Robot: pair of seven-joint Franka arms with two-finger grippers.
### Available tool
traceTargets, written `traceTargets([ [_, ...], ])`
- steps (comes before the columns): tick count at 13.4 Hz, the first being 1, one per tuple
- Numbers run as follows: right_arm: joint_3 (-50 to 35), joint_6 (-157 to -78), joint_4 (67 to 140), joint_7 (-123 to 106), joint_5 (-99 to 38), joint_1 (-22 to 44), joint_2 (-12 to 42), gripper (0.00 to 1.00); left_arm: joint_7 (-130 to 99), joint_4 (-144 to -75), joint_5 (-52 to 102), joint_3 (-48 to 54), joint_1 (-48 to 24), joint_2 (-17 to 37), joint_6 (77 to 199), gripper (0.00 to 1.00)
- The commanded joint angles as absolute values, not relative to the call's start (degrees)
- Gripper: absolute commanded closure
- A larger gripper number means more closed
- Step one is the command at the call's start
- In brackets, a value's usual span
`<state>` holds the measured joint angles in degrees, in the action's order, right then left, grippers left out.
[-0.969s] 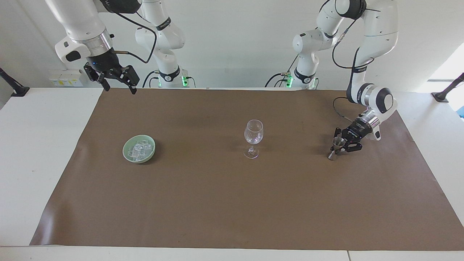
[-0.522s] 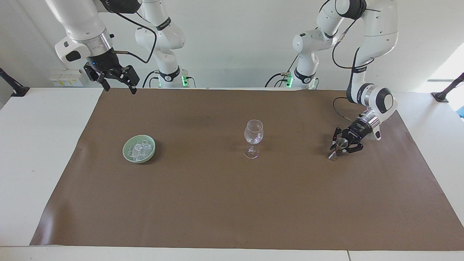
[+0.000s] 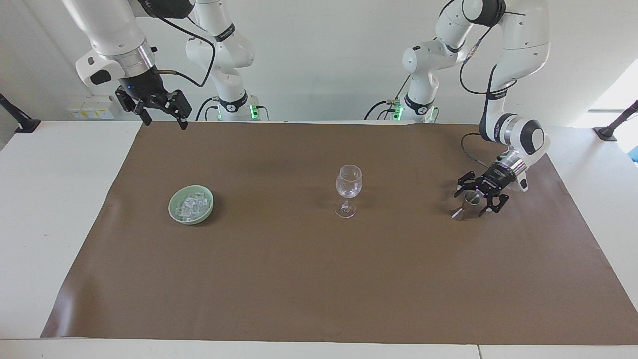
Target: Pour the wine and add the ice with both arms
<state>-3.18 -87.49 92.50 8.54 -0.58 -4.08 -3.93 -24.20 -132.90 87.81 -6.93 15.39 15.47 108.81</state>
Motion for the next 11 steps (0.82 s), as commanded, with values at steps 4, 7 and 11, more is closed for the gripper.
traceTargets([
  [4, -3.25, -86.92, 93.43, 7.21, -0.62, -4.22, -4.83, 0.00, -21.72, -127.28, 76.30, -7.65, 16.96, 15.12, 111.96, 0.00],
  [7, -3.25, -87.01, 93.43, 7.21, -0.62, -4.22, -4.83, 0.00, -21.62, -123.41, 69.11, -7.82, 17.14, 15.12, 112.85, 0.00],
  [11, -3.25, -86.92, 93.43, 7.21, -0.62, -4.22, -4.83, 0.00, -21.88, -117.53, 59.09, -7.82, 16.61, 14.85, 114.43, 0.00],
])
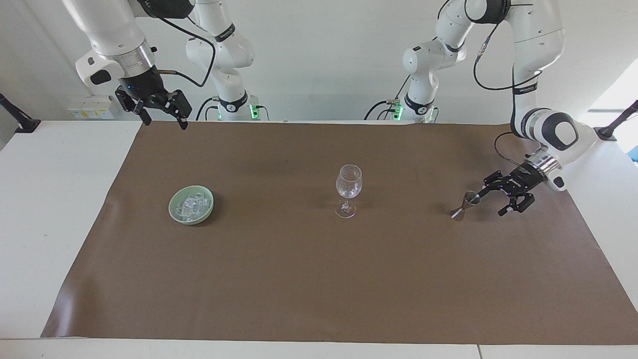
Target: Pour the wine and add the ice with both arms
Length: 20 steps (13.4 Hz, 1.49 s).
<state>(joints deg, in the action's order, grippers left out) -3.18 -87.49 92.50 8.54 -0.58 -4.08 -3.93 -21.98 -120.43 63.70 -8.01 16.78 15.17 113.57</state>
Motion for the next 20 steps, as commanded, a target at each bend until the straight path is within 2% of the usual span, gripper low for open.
traceTargets([
  [1, -3.25, -86.92, 93.43, 7.21, -0.62, -4.22, -4.83, 0.00, -21.71, -115.42, 55.32, -7.82, 16.09, 14.94, 114.52, 0.00],
  [3, -3.25, -86.92, 93.43, 7.21, -0.62, -4.31, -4.83, 0.00, -21.45, -111.11, 46.54, -7.73, 14.95, 14.85, 115.57, 0.00],
  [7, -3.25, -86.92, 93.43, 7.21, -0.62, -4.31, -4.83, 0.00, -21.01, -107.15, 32.73, -7.73, 10.12, 12.93, 117.77, 0.00],
  [13, -3.25, -87.01, 93.43, 7.21, -0.62, -4.22, -4.83, 0.00, -21.71, -99.94, 28.48, -7.56, 3.96, 10.55, 117.25, 0.00],
  [16, -3.25, -86.92, 93.43, 7.21, -0.62, -4.31, -4.83, 0.00, -21.01, -99.93, 20.88, -7.12, 3.00, 6.00, 116.28, 0.00],
  [20, -3.25, -86.92, 93.43, 7.21, -0.62, -4.22, -4.83, 0.00, -20.83, -99.84, 11.89, -7.12, -2.36, 1.15, 114.00, 0.00],
])
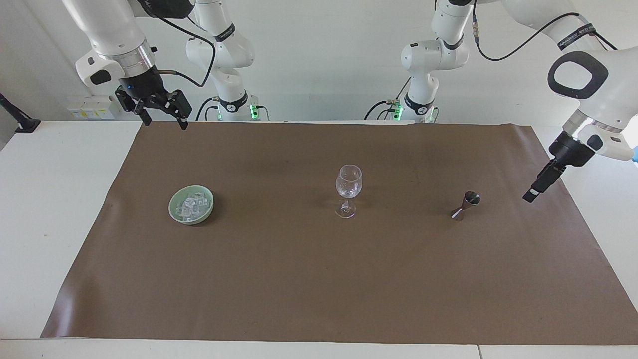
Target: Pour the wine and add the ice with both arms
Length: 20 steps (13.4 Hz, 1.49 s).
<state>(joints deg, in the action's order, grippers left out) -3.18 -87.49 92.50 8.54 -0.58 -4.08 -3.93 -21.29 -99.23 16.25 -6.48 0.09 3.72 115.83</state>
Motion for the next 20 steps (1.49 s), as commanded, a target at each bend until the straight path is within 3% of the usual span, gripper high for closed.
traceTargets([
  [1, -3.25, -86.92, 93.43, 7.21, -0.62, -4.22, -4.83, 0.00, -20.13, -99.67, 9.95, -7.03, -3.24, 0.79, 113.91, 0.00],
  [12, -3.25, -86.92, 93.43, 7.21, -0.62, -4.22, -4.83, 0.00, -2.11, -78.59, 3.16, -4.93, -4.57, 1.32, 83.17, 0.00],
  [16, -3.25, -87.01, 93.43, 7.21, -0.62, -4.31, -4.83, 0.00, -1.93, -79.10, 3.51, -4.75, -4.57, -0.60, 79.71, 0.00],
  [20, -3.25, -86.92, 93.43, 7.21, -0.62, -4.22, -4.83, 0.00, -2.64, -88.31, 3.52, -4.31, -4.66, -5.70, 80.77, 0.00],
])
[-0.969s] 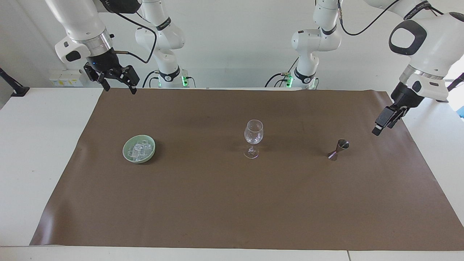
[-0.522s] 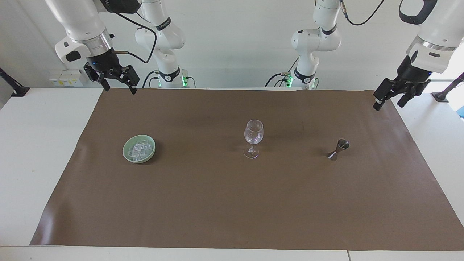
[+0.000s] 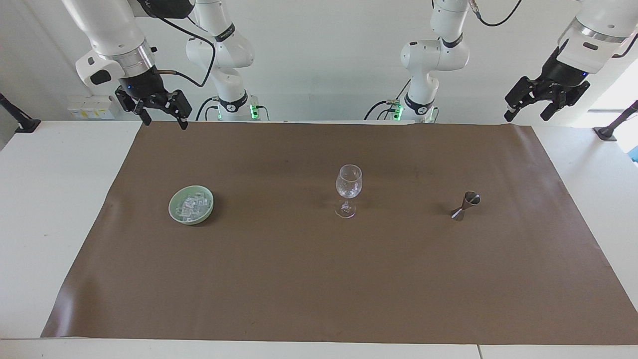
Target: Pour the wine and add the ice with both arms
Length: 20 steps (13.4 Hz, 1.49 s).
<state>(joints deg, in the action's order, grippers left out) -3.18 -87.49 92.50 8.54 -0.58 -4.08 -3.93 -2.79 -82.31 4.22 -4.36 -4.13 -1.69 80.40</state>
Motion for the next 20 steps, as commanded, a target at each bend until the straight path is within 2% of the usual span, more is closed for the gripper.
traceTargets([
  [1, -3.25, -87.01, 93.43, 7.21, -0.62, -4.22, -4.83, 0.00, -2.72, -88.85, 3.52, -4.39, -4.57, -5.80, 80.86, 0.00],
  [8, -3.34, -88.14, 93.60, 5.46, -1.14, -4.39, -4.75, 0.00, -2.46, -88.68, 2.73, -4.39, -4.66, -5.63, 84.28, 0.00],
  [9, -3.25, -91.46, 95.95, 1.53, -1.49, -4.22, -5.53, 0.00, -2.46, -88.77, 2.64, -4.39, -4.66, -5.63, 84.37, 0.00],
  [11, -3.16, -101.82, 106.21, -2.54, -1.58, -4.83, -9.13, 0.00, -2.37, -88.77, 2.11, -4.31, -4.66, -5.62, 84.29, 0.00],
  [14, -3.08, -111.60, 115.11, -2.55, -1.58, -4.83, -10.89, 0.00, -2.46, -88.77, 2.11, -3.96, -4.66, -5.71, 84.38, 0.00],
  [16, -2.99, -113.19, 117.32, -2.03, -1.58, -5.18, -8.89, 0.00, -2.72, -89.21, 2.20, -3.96, -4.48, -5.98, 83.06, 0.00],
  [20, -2.90, -124.00, 122.86, -0.35, -1.58, -6.50, -4.59, 0.00, -2.72, -89.30, 2.20, -4.13, -3.69, -5.98, 83.14, 0.00],
])
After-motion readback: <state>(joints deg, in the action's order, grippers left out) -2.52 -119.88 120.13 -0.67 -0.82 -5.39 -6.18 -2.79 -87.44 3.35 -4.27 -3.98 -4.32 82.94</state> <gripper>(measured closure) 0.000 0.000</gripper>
